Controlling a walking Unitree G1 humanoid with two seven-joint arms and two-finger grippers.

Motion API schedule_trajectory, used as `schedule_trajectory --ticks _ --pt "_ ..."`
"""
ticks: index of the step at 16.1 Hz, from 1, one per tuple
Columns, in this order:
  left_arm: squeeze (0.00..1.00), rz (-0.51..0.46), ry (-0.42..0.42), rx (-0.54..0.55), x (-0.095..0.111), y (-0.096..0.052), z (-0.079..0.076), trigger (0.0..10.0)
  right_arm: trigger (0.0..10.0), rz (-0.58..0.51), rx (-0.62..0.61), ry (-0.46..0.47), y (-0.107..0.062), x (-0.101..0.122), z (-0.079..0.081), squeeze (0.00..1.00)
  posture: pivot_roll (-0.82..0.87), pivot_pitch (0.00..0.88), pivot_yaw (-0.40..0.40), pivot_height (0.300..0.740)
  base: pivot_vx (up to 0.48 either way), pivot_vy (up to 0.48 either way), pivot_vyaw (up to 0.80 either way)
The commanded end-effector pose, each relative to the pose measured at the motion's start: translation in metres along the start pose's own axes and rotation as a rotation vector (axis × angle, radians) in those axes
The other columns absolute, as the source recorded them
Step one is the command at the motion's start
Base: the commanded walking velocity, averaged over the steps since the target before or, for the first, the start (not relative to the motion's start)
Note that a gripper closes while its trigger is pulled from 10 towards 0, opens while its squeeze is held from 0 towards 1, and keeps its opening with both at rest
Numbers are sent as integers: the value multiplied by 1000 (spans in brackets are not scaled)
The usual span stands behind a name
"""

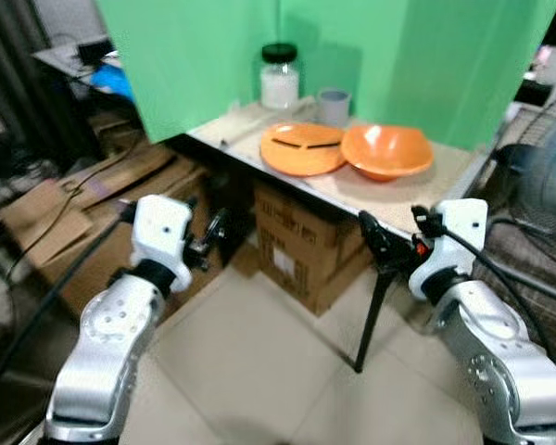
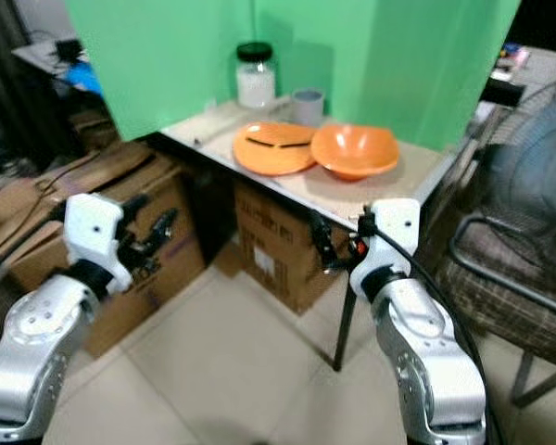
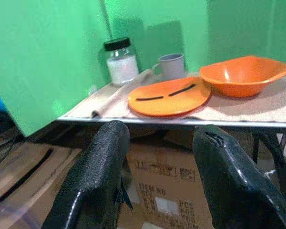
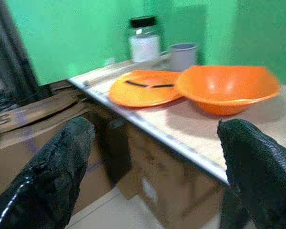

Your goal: Setting the table

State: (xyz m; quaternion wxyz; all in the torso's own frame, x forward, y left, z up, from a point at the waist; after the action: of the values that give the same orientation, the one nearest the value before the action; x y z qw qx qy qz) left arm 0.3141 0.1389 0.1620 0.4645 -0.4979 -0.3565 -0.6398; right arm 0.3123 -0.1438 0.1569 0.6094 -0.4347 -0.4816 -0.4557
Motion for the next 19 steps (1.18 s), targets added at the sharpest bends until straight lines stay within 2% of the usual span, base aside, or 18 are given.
schedule_trajectory --ticks 1,2,3,6,7,8,9,19 --pt "0 -15 2 -37 6 5 -7 10000 10000 3 -41 -33 -1 4 -8 988 57 0 57 740 330 0 0" --pt "0 -11 7 -45 5 4 -8 10000 10000 13 -43 -33 0 3 -8 871 58 0 56 740 330 0 0" --pt "0 -9 8 -51 4 3 -8 10000 10000 17 -44 -27 1 3 -7 835 61 0 55 740 330 0 0" --pt "0 -9 9 -64 4 3 -10 10000 10000 20 -69 -11 3 2 -12 827 61 0 56 740 326 0 0" --pt "0 -9 10 -64 4 3 -10 10000 10000 20 -77 -6 3 3 -14 612 59 0 57 740 330 0 0" --pt "0 -10 10 -65 4 4 -10 10000 10000 19 -81 1 3 3 -15 176 58 0 58 740 330 0 0" --pt "0 -10 10 -68 4 4 -11 10000 10000 20 -90 4 2 3 -17 0 55 0 61 740 330 0 0" --pt "0 -16 12 -93 5 8 -14 10000 10000 32 -93 26 0 0 -17 0 44 0 76 740 331 0 0"
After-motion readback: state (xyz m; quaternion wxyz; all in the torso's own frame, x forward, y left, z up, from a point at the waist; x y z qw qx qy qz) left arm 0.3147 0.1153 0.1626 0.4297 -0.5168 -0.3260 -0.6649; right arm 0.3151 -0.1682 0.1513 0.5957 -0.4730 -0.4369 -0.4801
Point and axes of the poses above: a point about 5 cm out from each wrist's last joint towards the gripper, its own y axis pointing out of the wrist towards the gripper, its own x axis along the axis of the wrist's last joint, z = x × y, the point moved 6 cm from there along y, pointing out of the wrist towards the gripper, and after that the axes turned 5 degrees about y, right-handed, at the moved point
